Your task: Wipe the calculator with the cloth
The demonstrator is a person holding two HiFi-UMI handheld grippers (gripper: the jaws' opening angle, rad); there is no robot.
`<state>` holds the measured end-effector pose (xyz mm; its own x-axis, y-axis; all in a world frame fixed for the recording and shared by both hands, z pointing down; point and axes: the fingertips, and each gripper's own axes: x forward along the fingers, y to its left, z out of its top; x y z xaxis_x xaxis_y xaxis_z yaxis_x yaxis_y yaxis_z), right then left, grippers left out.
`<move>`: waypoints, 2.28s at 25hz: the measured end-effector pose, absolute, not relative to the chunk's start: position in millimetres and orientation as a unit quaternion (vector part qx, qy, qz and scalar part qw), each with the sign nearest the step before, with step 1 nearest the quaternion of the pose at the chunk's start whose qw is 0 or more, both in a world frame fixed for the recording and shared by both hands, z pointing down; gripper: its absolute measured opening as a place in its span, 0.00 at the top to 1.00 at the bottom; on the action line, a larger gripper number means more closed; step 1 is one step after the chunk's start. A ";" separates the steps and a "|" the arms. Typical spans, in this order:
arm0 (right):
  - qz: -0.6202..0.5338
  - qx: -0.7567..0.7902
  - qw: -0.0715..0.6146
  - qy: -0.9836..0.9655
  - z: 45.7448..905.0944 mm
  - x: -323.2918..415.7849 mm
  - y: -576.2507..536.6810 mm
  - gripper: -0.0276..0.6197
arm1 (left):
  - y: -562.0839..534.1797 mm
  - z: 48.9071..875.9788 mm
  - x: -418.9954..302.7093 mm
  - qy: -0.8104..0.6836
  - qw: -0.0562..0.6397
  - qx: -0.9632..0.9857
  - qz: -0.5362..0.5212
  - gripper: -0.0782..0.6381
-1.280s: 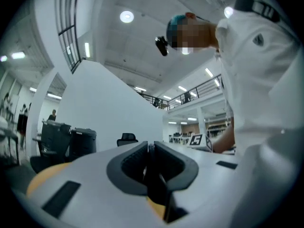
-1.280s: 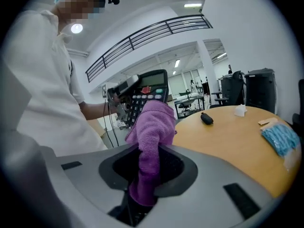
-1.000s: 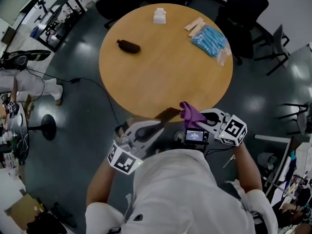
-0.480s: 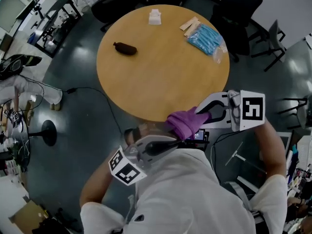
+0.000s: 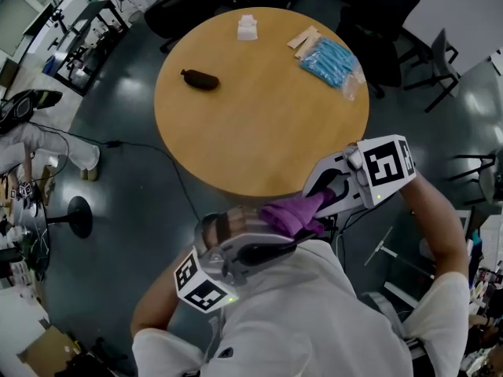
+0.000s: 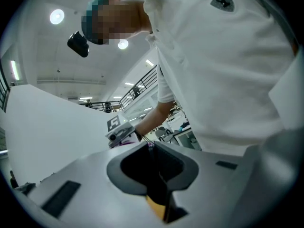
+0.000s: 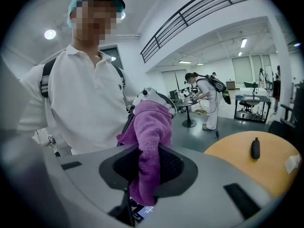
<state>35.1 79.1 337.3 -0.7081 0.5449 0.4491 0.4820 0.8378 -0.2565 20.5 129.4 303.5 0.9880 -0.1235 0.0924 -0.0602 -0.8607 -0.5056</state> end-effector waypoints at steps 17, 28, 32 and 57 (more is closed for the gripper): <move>0.142 -0.326 0.275 -0.893 371.7 39.0 79.4 0.82 | 119.5 258.8 28.5 0.038 0.229 -0.973 0.015 0.83; 0.184 -0.336 0.245 -0.890 390.6 32.5 83.9 0.82 | 98.2 248.6 25.9 0.058 0.191 -0.979 0.040 0.83; 0.184 -0.337 0.248 -0.889 400.4 29.7 86.8 0.82 | 100.8 252.0 28.9 0.053 0.190 -0.980 0.036 0.83; 0.216 0.292 0.278 -0.889 583.2 123.2 -80.5 0.82 | -53.9 411.4 -47.8 0.345 -0.169 -0.913 0.140 0.83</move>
<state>123.2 -80.5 583.2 -0.6746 -0.3998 0.6205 -0.6400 0.7356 -0.2220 -47.8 -53.9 411.4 0.7232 -0.6766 -0.1385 -0.5822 -0.7051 0.4050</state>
